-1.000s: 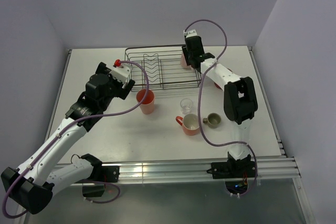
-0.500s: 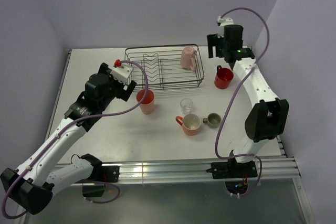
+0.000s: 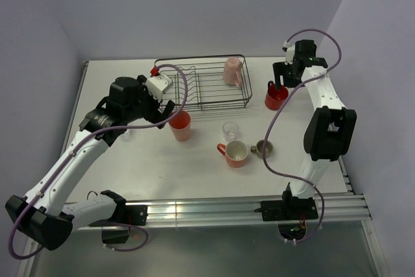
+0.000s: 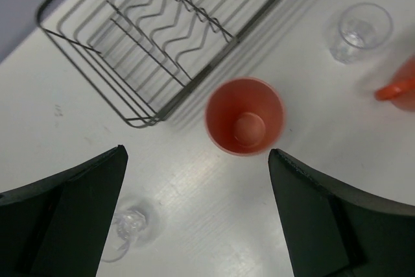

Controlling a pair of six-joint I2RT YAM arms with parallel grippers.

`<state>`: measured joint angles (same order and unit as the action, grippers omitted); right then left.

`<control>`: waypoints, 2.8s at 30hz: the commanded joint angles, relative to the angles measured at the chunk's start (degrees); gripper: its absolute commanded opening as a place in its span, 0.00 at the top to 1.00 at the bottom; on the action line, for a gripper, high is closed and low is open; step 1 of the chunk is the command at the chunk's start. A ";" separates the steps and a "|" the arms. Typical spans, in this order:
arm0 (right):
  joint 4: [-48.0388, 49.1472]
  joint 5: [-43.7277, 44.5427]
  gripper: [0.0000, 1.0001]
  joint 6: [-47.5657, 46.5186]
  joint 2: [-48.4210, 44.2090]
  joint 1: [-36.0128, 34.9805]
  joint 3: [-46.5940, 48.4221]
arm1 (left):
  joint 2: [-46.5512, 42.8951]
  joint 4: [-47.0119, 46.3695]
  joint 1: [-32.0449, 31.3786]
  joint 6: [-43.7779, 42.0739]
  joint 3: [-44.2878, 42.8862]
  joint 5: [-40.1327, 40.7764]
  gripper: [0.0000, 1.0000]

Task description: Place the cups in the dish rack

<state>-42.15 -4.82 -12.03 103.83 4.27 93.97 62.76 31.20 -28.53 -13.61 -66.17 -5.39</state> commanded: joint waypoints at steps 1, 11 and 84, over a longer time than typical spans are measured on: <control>-4.08 0.07 0.17 -1.94 2.51 2.40 3.40 | 1.48 6.50 0.76 1.21 -3.61 -9.97 0.01; -2.41 2.19 0.25 0.34 12.09 3.46 8.50 | 5.17 7.73 1.11 3.41 -5.28 -10.70 0.06; 97.44 -18.20 1.00 -57.56 -49.60 -34.68 -53.79 | 16.95 3.78 6.48 37.77 -24.27 -65.80 0.15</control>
<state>43.00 -18.15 -59.90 57.89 -28.27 41.01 79.61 34.30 -20.71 22.85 -87.64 -68.29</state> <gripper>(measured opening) 0.152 0.855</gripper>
